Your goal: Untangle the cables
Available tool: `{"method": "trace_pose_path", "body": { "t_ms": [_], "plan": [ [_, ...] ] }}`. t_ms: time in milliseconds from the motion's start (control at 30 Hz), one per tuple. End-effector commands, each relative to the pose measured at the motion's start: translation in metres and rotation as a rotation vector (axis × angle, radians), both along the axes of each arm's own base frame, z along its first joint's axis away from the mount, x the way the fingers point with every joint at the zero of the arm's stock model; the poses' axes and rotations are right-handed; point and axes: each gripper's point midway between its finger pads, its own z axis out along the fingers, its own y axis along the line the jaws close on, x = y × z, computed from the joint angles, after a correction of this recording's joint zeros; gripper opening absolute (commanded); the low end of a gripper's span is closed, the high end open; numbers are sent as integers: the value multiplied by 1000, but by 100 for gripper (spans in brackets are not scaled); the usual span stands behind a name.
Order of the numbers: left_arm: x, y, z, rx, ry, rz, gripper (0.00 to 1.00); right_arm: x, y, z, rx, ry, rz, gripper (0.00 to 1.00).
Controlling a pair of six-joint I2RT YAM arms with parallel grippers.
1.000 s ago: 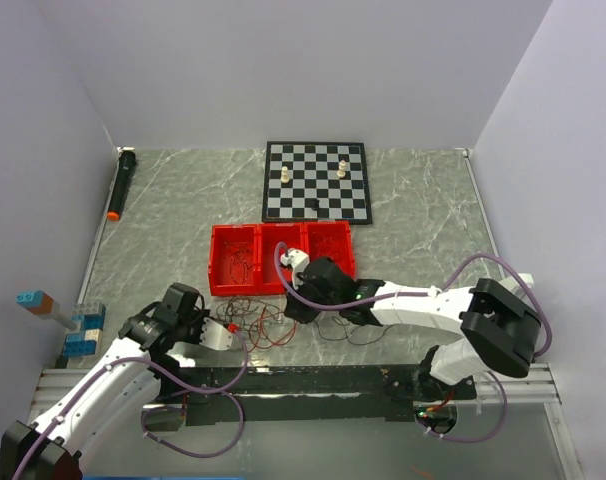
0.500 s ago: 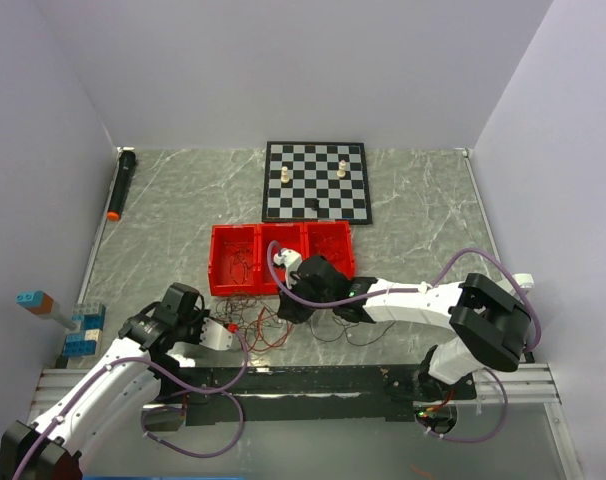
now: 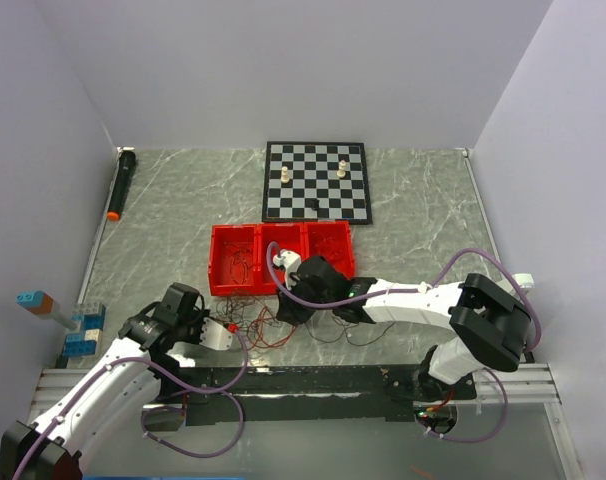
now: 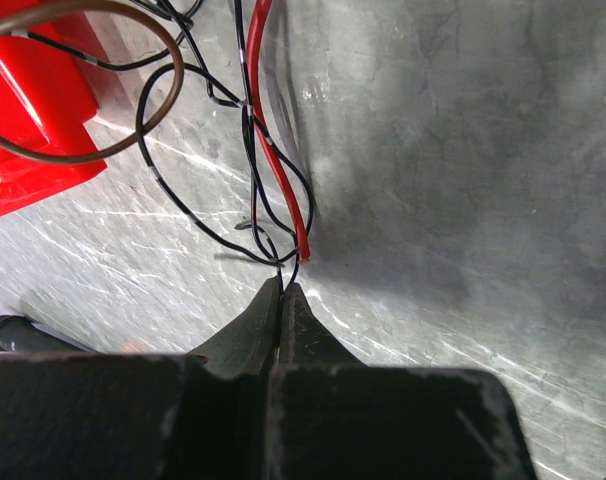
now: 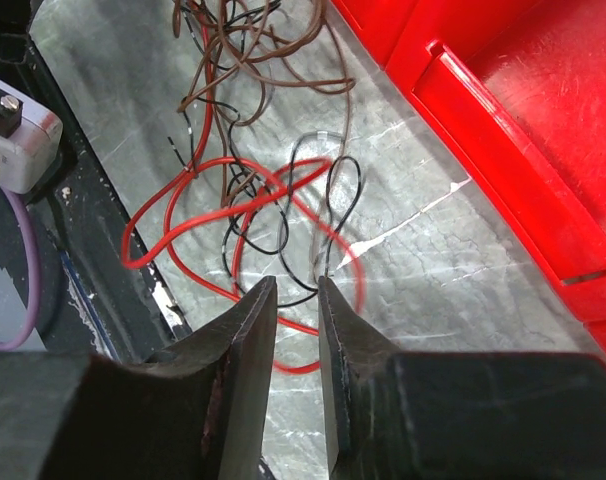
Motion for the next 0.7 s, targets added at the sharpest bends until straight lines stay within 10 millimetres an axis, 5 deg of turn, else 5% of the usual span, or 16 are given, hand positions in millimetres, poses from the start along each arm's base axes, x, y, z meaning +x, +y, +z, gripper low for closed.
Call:
{"method": "trace_pose_path", "body": {
  "t_ms": [0,133,500,667],
  "plan": [
    [4,-3,6,-12,-22,-12,1,1,11,18,50,-26,17,30],
    [5,-3,7,-13,-23,-11,1,0,6,13,29,-24,13,24],
    [2,-3,5,-17,-15,-11,1,4,-44,0,-96,-74,-85,50],
    [2,-2,5,-15,-14,-7,1,6,-59,-9,-129,-49,-110,53]
  ]
}}
